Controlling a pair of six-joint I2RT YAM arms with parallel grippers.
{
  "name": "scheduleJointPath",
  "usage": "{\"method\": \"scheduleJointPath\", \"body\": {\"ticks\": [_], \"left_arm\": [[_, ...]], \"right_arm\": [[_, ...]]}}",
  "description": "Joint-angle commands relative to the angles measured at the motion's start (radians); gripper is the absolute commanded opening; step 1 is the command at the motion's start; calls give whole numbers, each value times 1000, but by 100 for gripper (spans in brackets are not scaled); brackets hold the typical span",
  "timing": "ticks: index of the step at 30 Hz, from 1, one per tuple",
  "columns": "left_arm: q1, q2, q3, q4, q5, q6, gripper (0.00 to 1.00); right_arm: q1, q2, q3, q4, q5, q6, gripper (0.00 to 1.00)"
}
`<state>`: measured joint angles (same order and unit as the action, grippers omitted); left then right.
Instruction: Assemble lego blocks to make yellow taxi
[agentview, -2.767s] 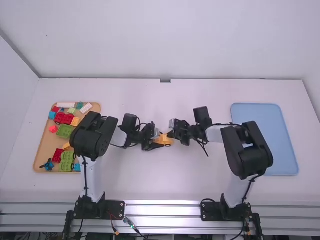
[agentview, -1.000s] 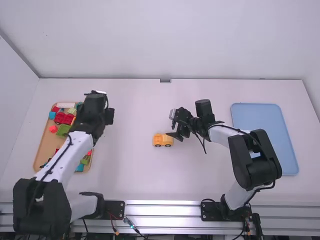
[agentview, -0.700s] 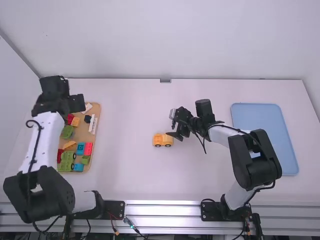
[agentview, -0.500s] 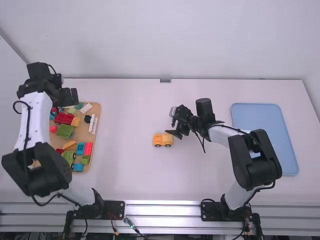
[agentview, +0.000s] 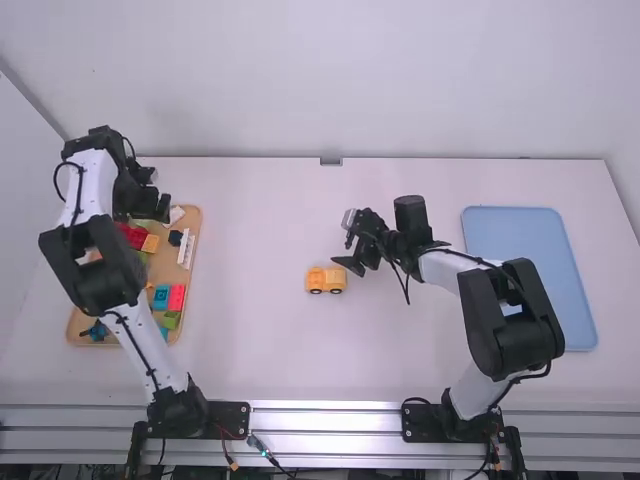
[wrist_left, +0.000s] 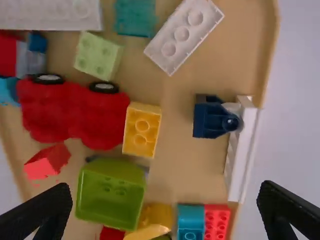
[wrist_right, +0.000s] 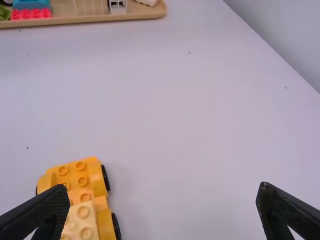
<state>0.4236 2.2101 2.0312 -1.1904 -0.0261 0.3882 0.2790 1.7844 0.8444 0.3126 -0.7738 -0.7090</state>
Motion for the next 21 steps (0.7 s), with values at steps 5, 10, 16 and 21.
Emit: {"method": "scheduleJointPath", "body": {"ticks": [5,10,16,21], "left_arm": [[5,33,-92,110,-8,163,99],[17,33,-134,160,-42,75,100],[51,33,-158,152,10,89,70],[79,33,-171,153,18,73,70]], "right_arm": [[-3,-19,19,2,13,13,99],[-4,-19,19,21,24,72,99],[-11,-19,19,22,24,77,99],[-11,-19,19,24,24,77,99]]}}
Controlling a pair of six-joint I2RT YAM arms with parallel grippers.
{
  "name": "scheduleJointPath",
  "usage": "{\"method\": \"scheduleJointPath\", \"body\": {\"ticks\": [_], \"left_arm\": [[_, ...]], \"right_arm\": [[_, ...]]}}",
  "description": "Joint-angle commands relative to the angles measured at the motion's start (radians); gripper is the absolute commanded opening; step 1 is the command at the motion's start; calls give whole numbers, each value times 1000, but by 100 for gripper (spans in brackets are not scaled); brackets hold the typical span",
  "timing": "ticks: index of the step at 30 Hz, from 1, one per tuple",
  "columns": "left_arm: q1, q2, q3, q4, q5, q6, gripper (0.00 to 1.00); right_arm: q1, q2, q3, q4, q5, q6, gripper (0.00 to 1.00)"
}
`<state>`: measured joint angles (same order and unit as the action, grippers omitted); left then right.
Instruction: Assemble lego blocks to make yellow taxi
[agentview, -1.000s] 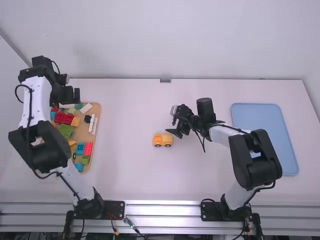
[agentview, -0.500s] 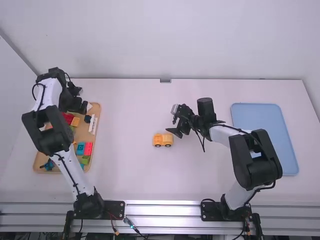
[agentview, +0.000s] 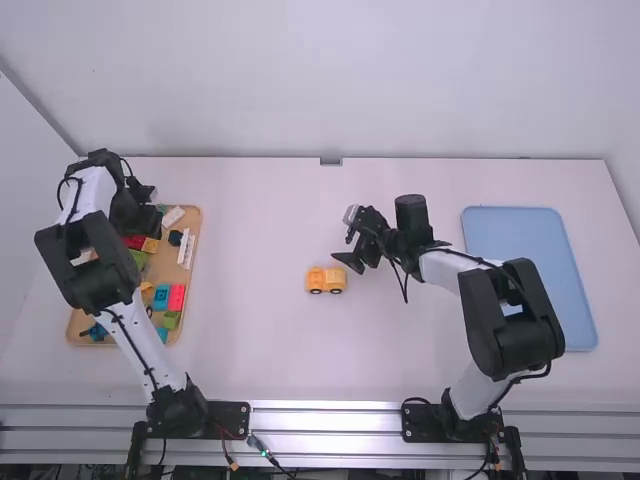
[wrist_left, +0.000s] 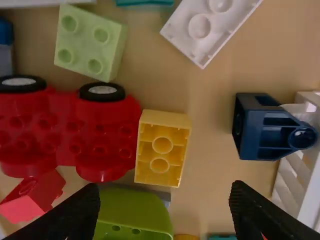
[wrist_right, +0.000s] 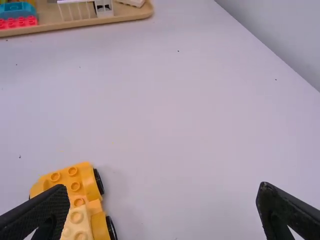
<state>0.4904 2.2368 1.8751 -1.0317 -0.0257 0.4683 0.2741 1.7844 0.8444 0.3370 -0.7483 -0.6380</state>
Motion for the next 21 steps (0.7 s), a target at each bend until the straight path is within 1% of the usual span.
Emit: {"method": "scheduleJointPath", "body": {"ticks": [1,2,5,9,13,15,18,19,21], "left_arm": [[15,6,-18,-7,28,-4,66],[14,6,-19,-7,35,3,63],[14,6,-31,-6,90,76,59],[14,6,-43,-2,89,89,59],[14,6,-76,41,85,82,59],[14,6,-92,59,64,79,57],[14,6,-110,77,60,90,56],[14,6,-117,90,61,89,54],[14,6,-129,109,63,89,54]], "right_arm": [[-6,-19,19,0,-2,6,99],[-6,-19,19,0,-2,6,99],[-6,-19,19,-1,-2,6,99],[-5,-19,19,-3,-2,6,99],[-6,-19,19,-3,-1,13,99],[-6,-19,19,-3,-2,13,99],[-6,-19,19,-3,-2,13,99],[-6,-19,19,-3,-2,13,99],[-6,-19,19,-3,-2,13,99]]}}
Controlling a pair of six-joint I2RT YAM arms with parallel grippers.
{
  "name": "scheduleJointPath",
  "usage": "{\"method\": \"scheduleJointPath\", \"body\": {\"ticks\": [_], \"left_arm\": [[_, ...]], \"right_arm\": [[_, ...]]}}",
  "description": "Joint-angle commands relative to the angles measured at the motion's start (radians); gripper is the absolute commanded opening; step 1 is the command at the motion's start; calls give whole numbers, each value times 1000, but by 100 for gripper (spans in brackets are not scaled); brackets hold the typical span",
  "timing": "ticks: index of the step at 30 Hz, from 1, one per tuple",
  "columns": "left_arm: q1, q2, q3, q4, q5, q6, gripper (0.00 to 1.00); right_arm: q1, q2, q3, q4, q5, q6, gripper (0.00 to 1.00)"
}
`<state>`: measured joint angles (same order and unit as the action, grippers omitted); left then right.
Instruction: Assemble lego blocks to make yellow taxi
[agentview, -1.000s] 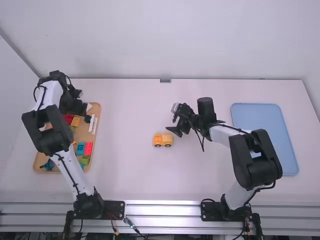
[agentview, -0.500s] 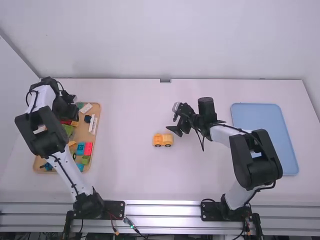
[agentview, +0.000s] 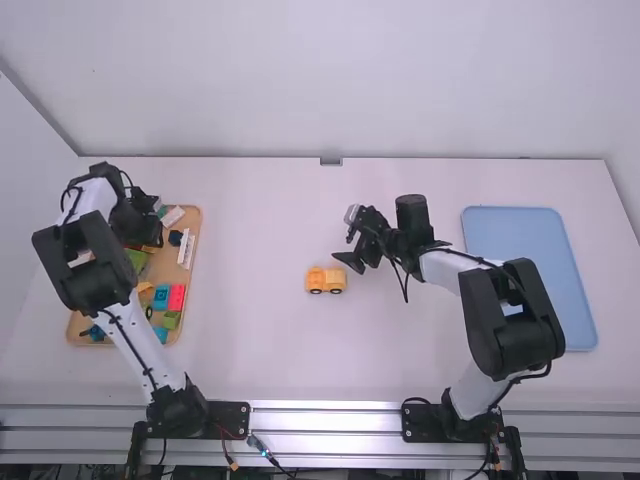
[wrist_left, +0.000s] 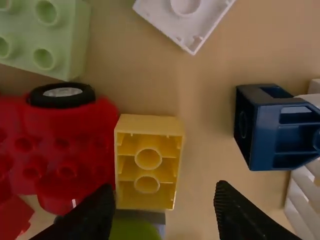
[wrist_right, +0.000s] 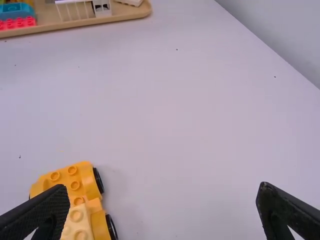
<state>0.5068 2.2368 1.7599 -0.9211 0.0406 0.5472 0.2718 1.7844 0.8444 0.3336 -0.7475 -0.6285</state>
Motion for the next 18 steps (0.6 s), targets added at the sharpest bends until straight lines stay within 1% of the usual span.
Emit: {"method": "scheduleJointPath", "body": {"ticks": [1,12,18], "left_arm": [[-2,6,-25,15,-5,2,54],[-3,6,-71,92,-3,0,54],[-4,6,-107,132,-4,0,52]], "right_arm": [[-3,-19,19,0,-3,4,99],[-3,-19,19,-1,-3,4,99],[-2,-19,19,-3,-3,4,99]]}}
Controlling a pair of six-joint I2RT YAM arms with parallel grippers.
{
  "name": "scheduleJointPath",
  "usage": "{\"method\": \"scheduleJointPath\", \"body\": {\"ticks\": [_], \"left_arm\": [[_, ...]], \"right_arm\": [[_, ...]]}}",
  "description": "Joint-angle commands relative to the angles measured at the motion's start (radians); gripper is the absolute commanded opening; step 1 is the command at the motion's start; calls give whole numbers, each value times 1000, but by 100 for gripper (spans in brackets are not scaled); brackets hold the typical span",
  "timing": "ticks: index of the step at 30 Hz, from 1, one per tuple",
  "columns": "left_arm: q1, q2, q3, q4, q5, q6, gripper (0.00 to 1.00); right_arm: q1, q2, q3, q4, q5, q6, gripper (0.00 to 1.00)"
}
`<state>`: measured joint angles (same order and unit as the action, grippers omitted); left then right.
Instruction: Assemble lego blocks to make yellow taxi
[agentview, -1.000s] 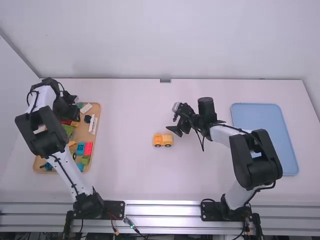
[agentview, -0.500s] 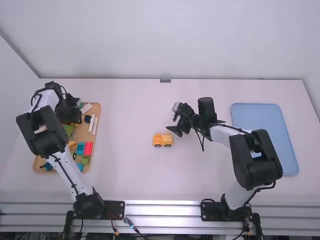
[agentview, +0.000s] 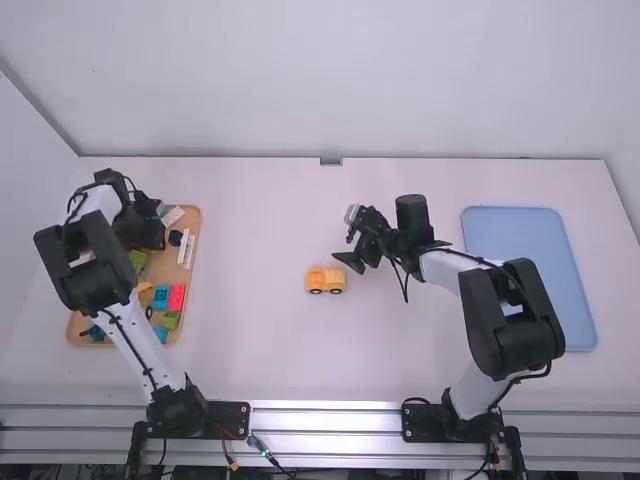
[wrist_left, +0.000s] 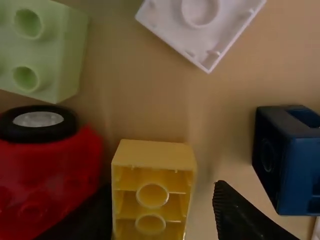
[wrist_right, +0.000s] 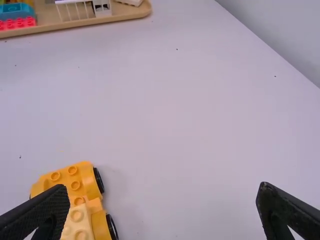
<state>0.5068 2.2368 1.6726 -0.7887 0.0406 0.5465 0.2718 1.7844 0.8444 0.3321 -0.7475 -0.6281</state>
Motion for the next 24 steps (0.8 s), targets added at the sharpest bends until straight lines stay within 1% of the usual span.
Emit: {"method": "scheduleJointPath", "body": {"ticks": [1,12,13,16,17,18,19,20,24], "left_arm": [[-1,6,-27,8,-3,1,51],[-1,6,-37,27,-5,0,36],[-4,6,-37,27,-7,0,33],[-2,6,-37,26,-7,0,30],[-4,6,-37,26,-7,0,24],[-2,6,-37,26,-7,1,21],[-2,6,-37,26,-7,1,21],[-3,5,-37,26,-7,-1,15],[-3,5,-2,-24,-4,-11,10]], "right_arm": [[-3,-19,19,-2,-3,3,99],[-4,-19,19,-2,-6,4,99],[-3,-19,19,-2,-6,4,99],[-4,-19,19,-2,-6,4,99],[-4,-19,19,-2,-6,3,99],[-4,-19,19,-2,-6,4,99],[-4,-19,19,-2,-6,4,99],[-3,-19,19,-1,-6,3,99],[-4,-19,19,5,-11,3,99]]}}
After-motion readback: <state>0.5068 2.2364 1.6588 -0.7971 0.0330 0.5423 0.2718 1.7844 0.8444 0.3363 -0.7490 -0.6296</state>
